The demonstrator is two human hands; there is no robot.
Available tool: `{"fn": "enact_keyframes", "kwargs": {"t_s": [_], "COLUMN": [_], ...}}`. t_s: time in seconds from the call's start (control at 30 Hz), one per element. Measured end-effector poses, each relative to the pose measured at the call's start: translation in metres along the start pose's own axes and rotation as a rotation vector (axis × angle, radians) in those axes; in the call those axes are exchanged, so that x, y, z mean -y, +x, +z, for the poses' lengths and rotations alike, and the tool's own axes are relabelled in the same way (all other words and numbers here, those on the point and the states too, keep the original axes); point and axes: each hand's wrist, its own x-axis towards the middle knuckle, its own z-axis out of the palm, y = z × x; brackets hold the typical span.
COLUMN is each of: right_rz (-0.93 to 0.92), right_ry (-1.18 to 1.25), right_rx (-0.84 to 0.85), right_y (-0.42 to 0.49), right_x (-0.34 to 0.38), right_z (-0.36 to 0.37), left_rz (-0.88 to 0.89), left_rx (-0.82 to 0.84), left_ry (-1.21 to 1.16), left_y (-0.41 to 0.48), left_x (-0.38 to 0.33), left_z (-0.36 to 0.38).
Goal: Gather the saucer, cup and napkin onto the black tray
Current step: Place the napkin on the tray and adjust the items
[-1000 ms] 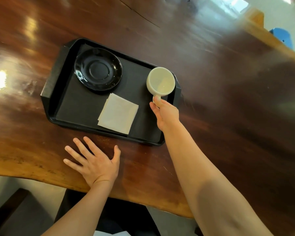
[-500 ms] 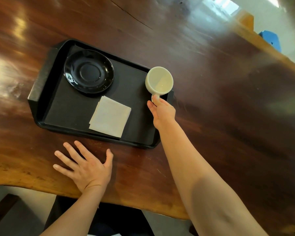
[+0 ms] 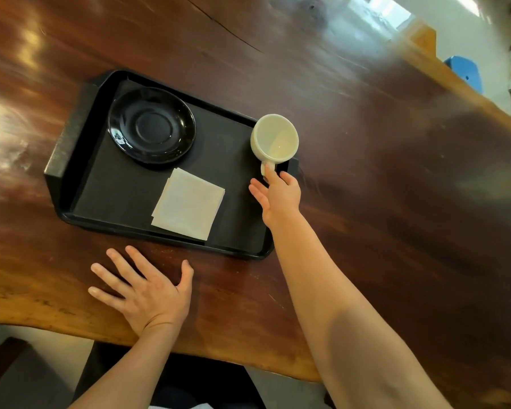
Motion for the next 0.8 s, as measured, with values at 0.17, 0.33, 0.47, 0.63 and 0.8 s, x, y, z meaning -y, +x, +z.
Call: {"fn": "enact_keyframes", "kwargs": {"t_s": [0.17,0.33,0.47,0.63,0.8], "right_rz": [-0.062,-0.083,-0.052,0.023,0.000], "right_ry": [-0.139,-0.318,-0.459,-0.536,-0.627], "right_rx": [-0.121,0.083,0.199,0.240,0.241], "right_y": [-0.011,-0.020,-0.016,-0.012,-0.008], "right_x": [-0.022,-0.031,-0.029,-0.032,-0.029], "right_z": [0.003,0.031,0.062,0.096,0.116], "left_rz": [0.000,-0.006,-0.019,-0.021,-0.018], "left_rx": [0.011,0.019,0.038,0.043,0.044], "left_ry": [0.006,0.037,0.056,0.071,0.076], "left_y": [0.000,0.001,0.001,0.002,0.002], "left_x": [-0.001,-0.001,-0.005,-0.004,-0.005], "left_z": [-0.001,-0.001,-0.003,-0.004,-0.003]}}
